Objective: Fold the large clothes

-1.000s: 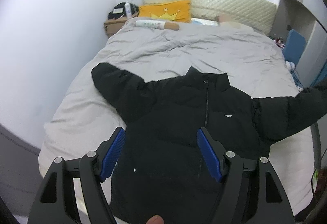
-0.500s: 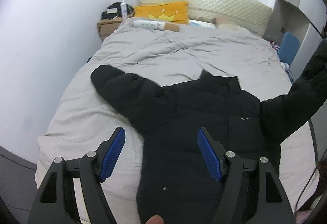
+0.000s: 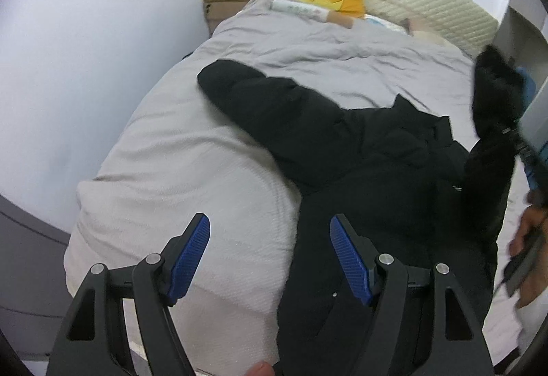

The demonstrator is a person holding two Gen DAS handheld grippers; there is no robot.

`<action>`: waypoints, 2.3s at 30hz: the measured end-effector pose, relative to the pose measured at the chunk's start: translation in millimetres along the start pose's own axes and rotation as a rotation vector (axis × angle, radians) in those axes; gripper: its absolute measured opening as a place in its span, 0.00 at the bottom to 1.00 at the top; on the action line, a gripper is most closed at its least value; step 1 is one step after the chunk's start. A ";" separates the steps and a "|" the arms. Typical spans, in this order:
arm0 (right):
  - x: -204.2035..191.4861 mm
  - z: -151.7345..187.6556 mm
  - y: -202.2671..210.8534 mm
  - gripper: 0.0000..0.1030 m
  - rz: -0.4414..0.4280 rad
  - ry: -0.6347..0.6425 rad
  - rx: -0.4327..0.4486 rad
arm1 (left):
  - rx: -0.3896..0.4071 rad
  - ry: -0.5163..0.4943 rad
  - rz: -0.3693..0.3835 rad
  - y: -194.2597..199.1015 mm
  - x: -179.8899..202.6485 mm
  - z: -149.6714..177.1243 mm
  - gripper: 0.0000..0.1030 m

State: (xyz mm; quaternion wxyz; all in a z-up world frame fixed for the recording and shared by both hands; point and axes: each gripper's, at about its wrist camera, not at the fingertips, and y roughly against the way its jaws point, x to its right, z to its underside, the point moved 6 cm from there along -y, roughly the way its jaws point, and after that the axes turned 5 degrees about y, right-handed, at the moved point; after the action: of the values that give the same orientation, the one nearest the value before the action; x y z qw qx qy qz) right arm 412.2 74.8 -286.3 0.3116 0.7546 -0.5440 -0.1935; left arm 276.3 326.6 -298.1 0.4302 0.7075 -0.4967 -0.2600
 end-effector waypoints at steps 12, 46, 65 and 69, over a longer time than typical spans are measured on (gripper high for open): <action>-60.7 108.1 -140.4 0.11 -0.102 0.075 -0.304 | -0.071 0.014 -0.029 -38.2 -24.2 8.9 0.71; 214.5 226.2 -26.7 0.64 0.202 -0.076 -0.512 | -0.180 -0.141 0.165 -220.5 171.7 -62.3 0.71; 250.6 193.5 -28.2 0.16 0.276 -0.233 -0.338 | -0.118 -0.160 0.294 -205.5 226.3 -74.0 0.00; 274.1 201.3 -22.8 0.14 0.318 -0.319 -0.312 | -0.089 -0.208 0.324 -194.9 244.8 -67.4 0.00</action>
State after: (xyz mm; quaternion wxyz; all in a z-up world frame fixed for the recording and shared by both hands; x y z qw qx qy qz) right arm 392.5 -230.7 -436.1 0.3609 0.5626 -0.6615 -0.3401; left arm 514.2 150.0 -419.2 0.4439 0.5679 -0.6337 -0.2809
